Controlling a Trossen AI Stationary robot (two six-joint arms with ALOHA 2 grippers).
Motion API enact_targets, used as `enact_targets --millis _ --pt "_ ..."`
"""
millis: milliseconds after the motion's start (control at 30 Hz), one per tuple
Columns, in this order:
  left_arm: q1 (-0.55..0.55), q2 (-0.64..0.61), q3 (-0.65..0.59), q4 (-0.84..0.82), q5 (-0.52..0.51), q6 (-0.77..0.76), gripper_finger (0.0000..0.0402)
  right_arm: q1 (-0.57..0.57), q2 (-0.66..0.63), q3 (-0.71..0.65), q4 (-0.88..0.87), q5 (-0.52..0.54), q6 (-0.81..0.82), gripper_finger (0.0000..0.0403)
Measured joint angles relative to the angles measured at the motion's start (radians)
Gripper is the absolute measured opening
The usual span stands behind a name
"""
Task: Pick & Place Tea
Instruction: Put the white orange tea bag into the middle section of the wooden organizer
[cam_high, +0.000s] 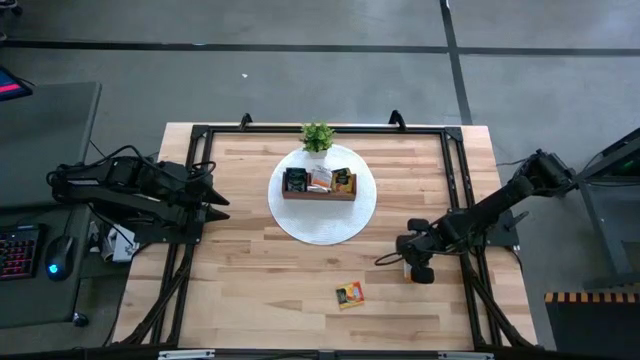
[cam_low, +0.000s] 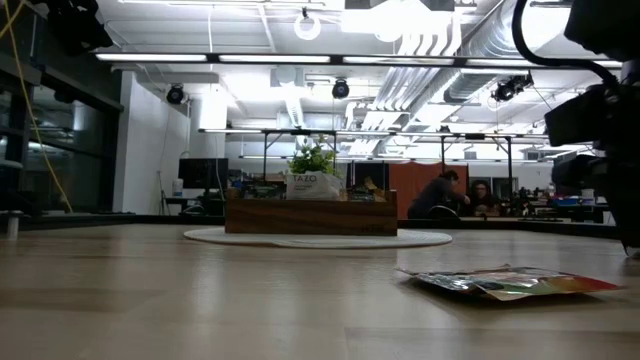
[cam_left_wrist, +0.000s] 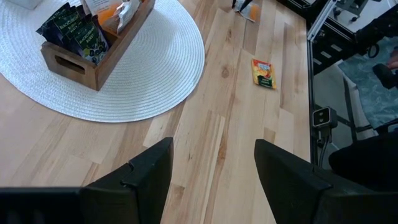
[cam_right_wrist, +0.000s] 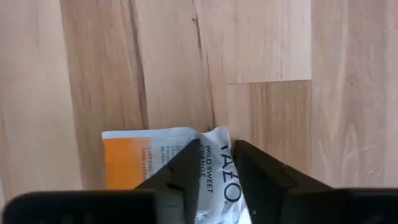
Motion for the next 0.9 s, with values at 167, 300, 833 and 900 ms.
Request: enact_targets --millis 167,300,833,900 --pt "0.0 0.0 0.0 0.0 0.0 0.0 0.0223 -0.004 0.0 0.0 -0.001 0.005 0.0 0.0052" --pt "0.0 0.0 0.0 0.0 0.0 0.0 0.0223 -0.004 0.001 -0.001 0.011 0.007 0.0 0.0008" --pt "0.0 0.0 0.0 0.0 0.0 0.0 0.0223 -0.006 0.002 0.172 -0.101 0.253 -0.036 0.0001" --pt "0.0 0.0 0.0 0.0 0.0 0.0 0.0223 -0.018 0.002 0.221 -0.143 0.296 -0.06 0.0001"
